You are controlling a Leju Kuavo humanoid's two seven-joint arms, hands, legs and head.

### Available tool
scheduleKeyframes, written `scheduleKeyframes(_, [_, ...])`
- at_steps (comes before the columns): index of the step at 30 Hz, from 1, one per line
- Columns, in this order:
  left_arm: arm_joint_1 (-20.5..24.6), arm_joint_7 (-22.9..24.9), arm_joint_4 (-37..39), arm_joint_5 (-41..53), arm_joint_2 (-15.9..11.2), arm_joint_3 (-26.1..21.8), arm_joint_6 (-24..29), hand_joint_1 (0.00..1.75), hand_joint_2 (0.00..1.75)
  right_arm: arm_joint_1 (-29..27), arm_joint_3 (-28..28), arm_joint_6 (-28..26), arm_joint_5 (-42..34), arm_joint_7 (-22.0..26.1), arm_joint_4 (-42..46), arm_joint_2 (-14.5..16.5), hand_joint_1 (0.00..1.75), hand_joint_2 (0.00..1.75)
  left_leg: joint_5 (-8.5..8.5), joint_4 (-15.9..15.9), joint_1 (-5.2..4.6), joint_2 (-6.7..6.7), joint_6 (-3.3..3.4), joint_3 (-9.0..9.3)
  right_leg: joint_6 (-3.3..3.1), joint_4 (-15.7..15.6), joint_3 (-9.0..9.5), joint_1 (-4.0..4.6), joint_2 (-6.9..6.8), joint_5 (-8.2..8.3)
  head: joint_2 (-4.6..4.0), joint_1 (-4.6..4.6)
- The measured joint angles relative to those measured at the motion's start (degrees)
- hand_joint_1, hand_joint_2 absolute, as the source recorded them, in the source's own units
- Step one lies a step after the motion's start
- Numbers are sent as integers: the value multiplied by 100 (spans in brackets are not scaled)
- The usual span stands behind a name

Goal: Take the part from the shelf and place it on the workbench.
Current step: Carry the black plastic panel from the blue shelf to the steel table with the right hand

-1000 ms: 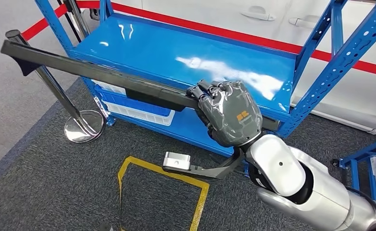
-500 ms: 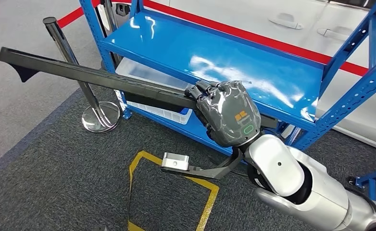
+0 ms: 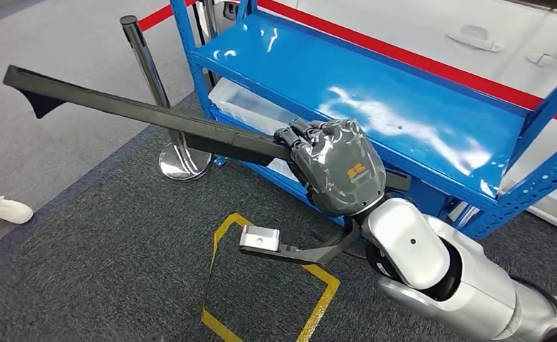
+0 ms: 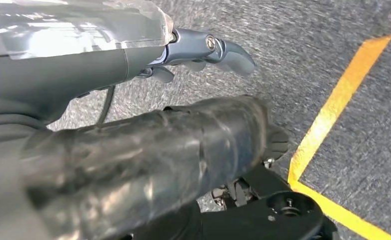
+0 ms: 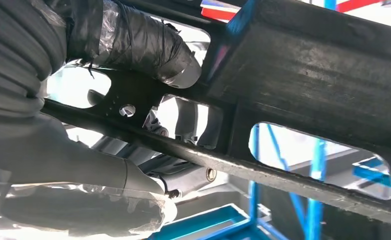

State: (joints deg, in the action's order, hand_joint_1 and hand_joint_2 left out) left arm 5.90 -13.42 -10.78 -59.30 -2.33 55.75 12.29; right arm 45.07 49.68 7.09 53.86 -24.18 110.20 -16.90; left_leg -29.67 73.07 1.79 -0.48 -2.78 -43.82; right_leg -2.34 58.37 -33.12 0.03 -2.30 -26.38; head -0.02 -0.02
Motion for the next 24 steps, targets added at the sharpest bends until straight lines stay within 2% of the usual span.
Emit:
scheduleKeyframes(1, [-3, 4, 0, 3, -5, 1, -3, 0, 0, -9, 0, 5, -3, 2, -2, 0, 175, 175, 137, -228, 0, 37, -7, 163, 6, 25, -9, 1, -68, -12, 0, 1])
scheduleKeyframes(2, [-5, 8, 0, 4, -12, 1, -7, 0, 0, -13, 0, 9, -6, 3, -2, 0, 175, 175, 280, -596, -3, 113, -8, 380, 22, 53, -15, 1, -131, -31, 0, 0])
scheduleKeyframes(4, [0, 13, 0, 4, -23, 1, -13, 0, 0, -11, 0, 13, -19, 4, -3, -1, 175, 175, 439, -1197, -51, 287, 53, 717, 67, 114, -39, 33, -238, -71, 0, -2])
scheduleKeyframes(5, [3, 16, 0, 3, -27, 1, -15, 0, 0, -11, 0, 14, -28, 7, -3, -2, 175, 175, 441, -1315, -74, 322, 101, 764, 88, 133, -49, 51, -287, -82, 0, -2])
scheduleKeyframes(7, [-5, 28, 0, -3, -35, 1, -18, 0, 0, -5, 0, 20, -45, 15, -4, -2, 175, 175, 462, -1343, -82, 229, 203, 749, 124, 132, -50, 78, -380, -82, 0, 5])
scheduleKeyframes(8, [-16, 39, 0, -5, -38, 1, -18, 0, 0, -2, 0, 25, -52, 18, -4, -2, 175, 175, 482, -1367, -68, 177, 238, 748, 151, 151, -55, 70, -356, -113, 0, 7])
scheduleKeyframes(10, [-24, 56, 0, -9, -42, 2, -18, 0, 0, 9, 0, 38, -62, 17, -4, -2, 175, 175, 527, -1418, -34, 83, 309, 753, 212, 423, -165, 37, -121, -328, 0, 17])
scheduleKeyframes(11, [-20, 60, 0, -11, -44, 3, -18, 0, 0, 9, 0, 45, -69, 16, -5, -3, 175, 175, 544, -1430, -25, 37, 334, 748, 241, 729, -300, 14, 38, -510, 0, 27])
scheduleKeyframes(12, [-13, 63, 0, -13, -46, 3, -18, 0, 0, 4, 0, 52, -75, 16, -8, -3, 175, 175, 555, -1434, -21, -16, 351, 736, 261, 1101, -466, 0, 141, -686, 0, 33])
scheduleKeyframes(13, [-7, 66, 0, -16, -49, 3, -18, 0, 0, -7, 0, 60, -80, 16, -12, -3, 175, 175, 562, -1436, -20, -78, 359, 726, 274, 1431, -617, -12, 187, -804, 0, 38])
scheduleKeyframes(14, [-7, 69, 0, -20, -50, 3, -17, 0, 0, -18, 0, 67, -83, 16, -19, -4, 175, 175, 566, -1435, -20, -144, 363, 720, 280, 1622, -706, -22, 204, -825, 0, 40])
scheduleKeyframes(15, [-10, 72, 0, -22, -50, 3, -15, 0, 0, -24, 0, 75, -84, 16, -25, -4, 175, 175, 570, -1433, -19, -217, 361, 722, 274, 1583, -689, -26, 216, -722, 0, 41])
scheduleKeyframes(16, [-13, 74, 0, -25, -51, 3, -13, 0, 0, -22, 0, 83, -84, 14, -28, -4, 175, 175, 573, -1432, -18, -291, 357, 729, 257, 1332, -572, -27, 251, -526, 0, 43])
scheduleKeyframes(18, [-10, 74, 0, -26, -47, 3, -9, 0, 0, -1, 0, 97, -84, 11, -31, -4, 175, 175, 588, -1431, -13, -429, 330, 723, 192, 596, -238, -33, 494, -123, 0, 36])
scheduleKeyframes(19, [-2, 76, 0, -27, -44, 3, -9, 0, 0, 15, 1, 101, -84, 10, -32, -4, 175, 175, 605, -1432, -2, -489, 302, 701, 164, 340, -127, -33, 614, -15, 0, 38])
scheduleKeyframes(20, [4, 79, 0, -27, -41, 3, -9, 0, 0, 28, 1, 104, -84, 9, -32, -4, 175, 175, 626, -1437, 14, -549, 266, 672, 144, 206, -72, -28, 690, 23, 1, 42])
scheduleKeyframes(21, [4, 81, 0, -28, -39, 2, -7, 0, 0, 36, 2, 107, -84, 9, -33, -4, 175, 175, 657, -1456, 30, -614, 218, 646, 132, 167, -54, -21, 687, 22, 1, 50])
scheduleKeyframes(22, [-5, 83, 1, -28, -48, 2, -5, 0, 0, 49, 2, 110, -84, 8, -33, -4, 175, 175, 683, -1485, 38, -668, 176, 629, 119, 87, -31, -25, 605, 27, 1, 67])
scheduleKeyframes(23, [-15, 83, 1, -29, -54, 2, -3, 0, 0, 56, 3, 113, -84, 7, -34, -2, 175, 175, 682, -1489, 29, -610, 142, 606, 104, 2, 8, -35, 522, 42, 1, 65])
scheduleKeyframes(24, [-25, 84, 2, -29, -60, 2, -1, 0, 0, 68, 3, 113, -84, 7, -34, 1, 175, 175, 627, -1420, 14, -477, 115, 559, 82, -88, 49, -51, 442, 60, 0, 55])
